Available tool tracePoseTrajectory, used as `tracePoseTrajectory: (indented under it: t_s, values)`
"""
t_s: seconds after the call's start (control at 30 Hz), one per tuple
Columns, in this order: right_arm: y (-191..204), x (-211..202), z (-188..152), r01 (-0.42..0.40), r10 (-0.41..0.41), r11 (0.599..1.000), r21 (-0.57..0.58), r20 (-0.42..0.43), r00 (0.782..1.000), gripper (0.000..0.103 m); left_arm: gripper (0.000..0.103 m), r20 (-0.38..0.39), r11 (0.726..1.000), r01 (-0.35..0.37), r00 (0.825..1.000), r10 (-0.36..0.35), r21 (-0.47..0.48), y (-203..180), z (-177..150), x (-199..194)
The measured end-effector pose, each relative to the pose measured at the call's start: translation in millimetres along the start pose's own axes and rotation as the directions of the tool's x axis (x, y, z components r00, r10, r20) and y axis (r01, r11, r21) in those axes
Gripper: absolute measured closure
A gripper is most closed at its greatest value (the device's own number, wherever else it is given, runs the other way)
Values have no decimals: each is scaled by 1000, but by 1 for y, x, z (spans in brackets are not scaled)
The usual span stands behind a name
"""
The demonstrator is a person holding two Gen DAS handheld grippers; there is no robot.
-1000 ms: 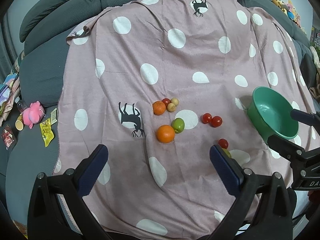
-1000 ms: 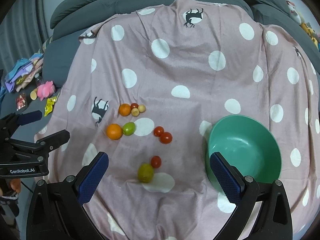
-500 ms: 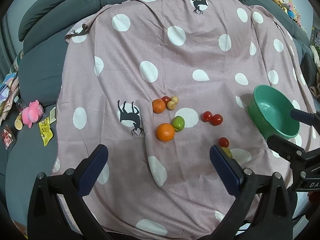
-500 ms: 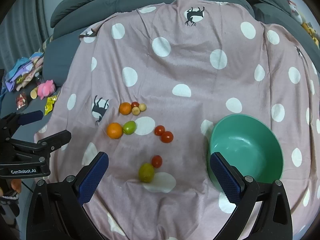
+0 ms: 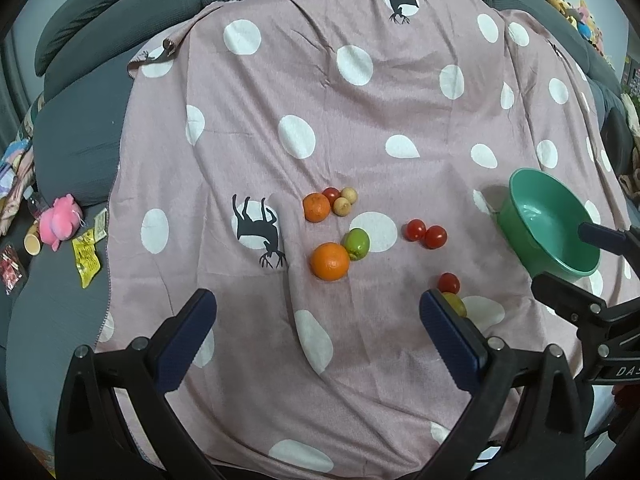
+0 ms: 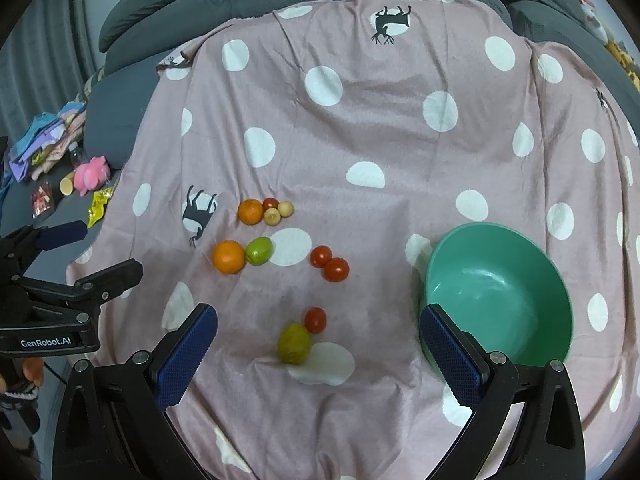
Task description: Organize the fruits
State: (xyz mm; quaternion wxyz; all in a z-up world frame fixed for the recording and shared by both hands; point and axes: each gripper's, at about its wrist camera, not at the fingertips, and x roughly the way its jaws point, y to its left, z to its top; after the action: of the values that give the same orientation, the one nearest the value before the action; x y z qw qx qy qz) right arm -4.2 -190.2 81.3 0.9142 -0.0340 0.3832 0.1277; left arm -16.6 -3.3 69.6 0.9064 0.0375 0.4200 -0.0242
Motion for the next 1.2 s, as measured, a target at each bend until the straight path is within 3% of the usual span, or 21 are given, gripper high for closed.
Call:
tracePoseTrajectory:
  t_s: [0.27, 0.43, 0.6, 0.77, 1.0, 1.1, 1.2]
  values:
    - [-4, 17, -16, -25, 25, 1000, 13, -35, 999, 1, 1, -26, 993, 109, 994, -110, -41, 15, -21, 22]
    - [-4, 47, -44, -107, 109, 994, 33, -83, 991, 5, 2, -71, 971, 225, 970, -231, -87, 19, -41, 49]
    - [-3, 73, -59, -170, 176, 984, 62, -120, 977, 13, 7, -68, 949, 286, 953, -296, -130, 21, -47, 64]
    - [-8, 84, -58, -219, 232, 969, 111, -124, 965, 18, 13, -66, 949, 294, 951, -302, -112, 16, -43, 76]
    - [-7, 105, -57, -232, 253, 965, 120, -204, 946, 38, 19, -102, 940, 327, 936, -336, -94, 5, -34, 97]
    - [-9, 116, -59, -238, 265, 961, 137, -230, 936, 42, 21, -110, 935, 344, 929, -353, -90, 0, -28, 105]
    - [-9, 125, -57, -248, 274, 960, 132, -240, 931, 57, 23, -119, 926, 366, 919, -376, -97, -6, -23, 115]
